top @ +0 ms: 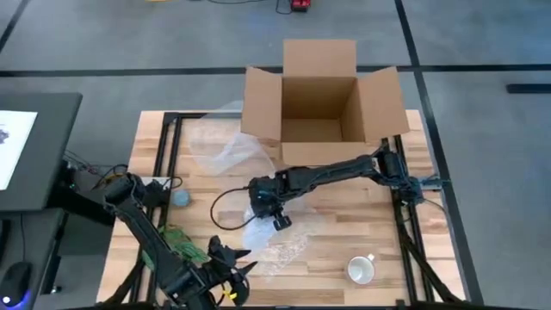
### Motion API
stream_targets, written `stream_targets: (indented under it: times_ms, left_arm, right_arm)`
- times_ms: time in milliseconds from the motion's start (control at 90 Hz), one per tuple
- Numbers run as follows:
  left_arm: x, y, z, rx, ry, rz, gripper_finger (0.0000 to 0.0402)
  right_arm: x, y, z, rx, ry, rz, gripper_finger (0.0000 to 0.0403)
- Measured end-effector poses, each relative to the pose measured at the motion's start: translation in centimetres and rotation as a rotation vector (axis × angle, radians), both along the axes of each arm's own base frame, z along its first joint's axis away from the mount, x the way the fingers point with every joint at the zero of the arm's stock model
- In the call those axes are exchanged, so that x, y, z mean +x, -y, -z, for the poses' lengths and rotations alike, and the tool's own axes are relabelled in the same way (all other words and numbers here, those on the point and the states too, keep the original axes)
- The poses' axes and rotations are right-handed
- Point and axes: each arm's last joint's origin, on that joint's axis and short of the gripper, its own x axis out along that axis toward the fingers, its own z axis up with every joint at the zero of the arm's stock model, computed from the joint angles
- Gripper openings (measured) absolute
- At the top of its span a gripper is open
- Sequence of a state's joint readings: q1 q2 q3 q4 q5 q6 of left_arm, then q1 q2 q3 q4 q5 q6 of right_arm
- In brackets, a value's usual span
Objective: Wrap mug
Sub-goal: Wrap the white blue mug with bubble wrap
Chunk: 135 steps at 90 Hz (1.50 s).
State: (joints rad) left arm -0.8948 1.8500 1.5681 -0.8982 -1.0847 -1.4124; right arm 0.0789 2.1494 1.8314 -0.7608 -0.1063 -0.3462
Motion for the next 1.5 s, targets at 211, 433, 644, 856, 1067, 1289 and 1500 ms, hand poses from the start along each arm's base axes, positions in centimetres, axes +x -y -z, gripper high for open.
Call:
stream_targets:
  times_ms: [211,433,644,856,1067,1289,1500]
  left_arm:
    - [-0.1,0.1,0.0,-0.026,0.013,-0.011,0.0148]
    - [-0.1,0.1,0.0,-0.027,0.013,-0.011,0.0148]
    - [-0.1,0.1,0.0,0.000,-0.001,0.003,0.0148]
    - [0.1,-0.1,0.0,0.004,-0.003,-0.002,0.0148]
    - [0.2,-0.2,0.0,-0.004,0.001,-0.008,0.0148]
    - [0.2,-0.2,0.0,0.009,-0.006,-0.002,0.0148]
    - [0.3,-0.3,0.0,0.025,-0.014,0.003,0.0148]
  right_arm:
    - [0.5,0.1,-2.6,0.003,0.047,0.002,0.0000]
    - [0.5,-0.3,-4.5,0.007,0.067,-0.001,0.0000]
    - [0.3,-0.9,-3.2,0.006,0.040,-0.014,0.0000]
    - [0.2,-0.5,-0.3,0.006,0.031,-0.004,0.0000]
    - [-0.3,0.1,2.1,0.003,0.000,0.008,0.0000]
    - [-0.3,0.1,2.2,0.005,0.009,0.009,0.0000]
    - [0.1,0.2,0.5,0.002,0.022,0.004,0.0000]
